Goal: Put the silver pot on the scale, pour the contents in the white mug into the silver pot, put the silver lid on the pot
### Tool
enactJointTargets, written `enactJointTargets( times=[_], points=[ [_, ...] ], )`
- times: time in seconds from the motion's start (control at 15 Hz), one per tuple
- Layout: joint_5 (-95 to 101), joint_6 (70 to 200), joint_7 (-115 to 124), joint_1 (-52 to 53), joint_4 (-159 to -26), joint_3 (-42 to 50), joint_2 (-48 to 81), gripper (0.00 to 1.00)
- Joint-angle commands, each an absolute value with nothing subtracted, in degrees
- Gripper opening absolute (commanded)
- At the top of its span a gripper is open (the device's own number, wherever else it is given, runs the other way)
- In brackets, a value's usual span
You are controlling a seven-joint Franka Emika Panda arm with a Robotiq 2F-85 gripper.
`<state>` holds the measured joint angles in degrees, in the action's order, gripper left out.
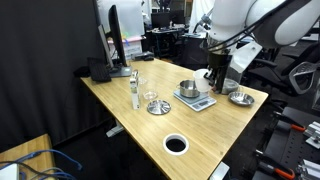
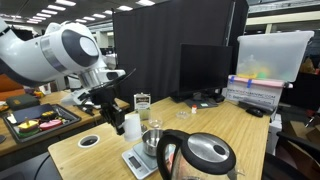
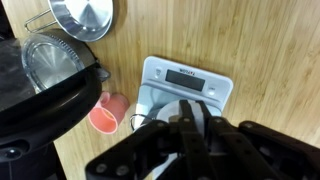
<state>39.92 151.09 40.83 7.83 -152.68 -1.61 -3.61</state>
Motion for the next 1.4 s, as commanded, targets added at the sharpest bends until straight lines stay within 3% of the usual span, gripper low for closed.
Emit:
enactJointTargets(
  times=[0.0,0.4,0.47,1.0,1.07,1.33],
  points=[
    [31.76,145.23,30.28,6.45,-150.35,-3.15,-6.03,0.02],
    [26.35,141.38,21.40,4.45,-146.68,-3.30,-5.50,0.02],
    [27.55,143.26,23.28,4.26,-148.18,-3.69,-6.41,0.09],
    [27.43,143.06,22.93,4.07,-147.63,-3.63,-5.72,0.09],
    [26.02,142.49,21.04,4.19,-146.95,-3.37,-5.23,0.02],
    [26.95,139.93,15.42,2.84,-141.83,-2.31,-1.88,0.02]
  ],
)
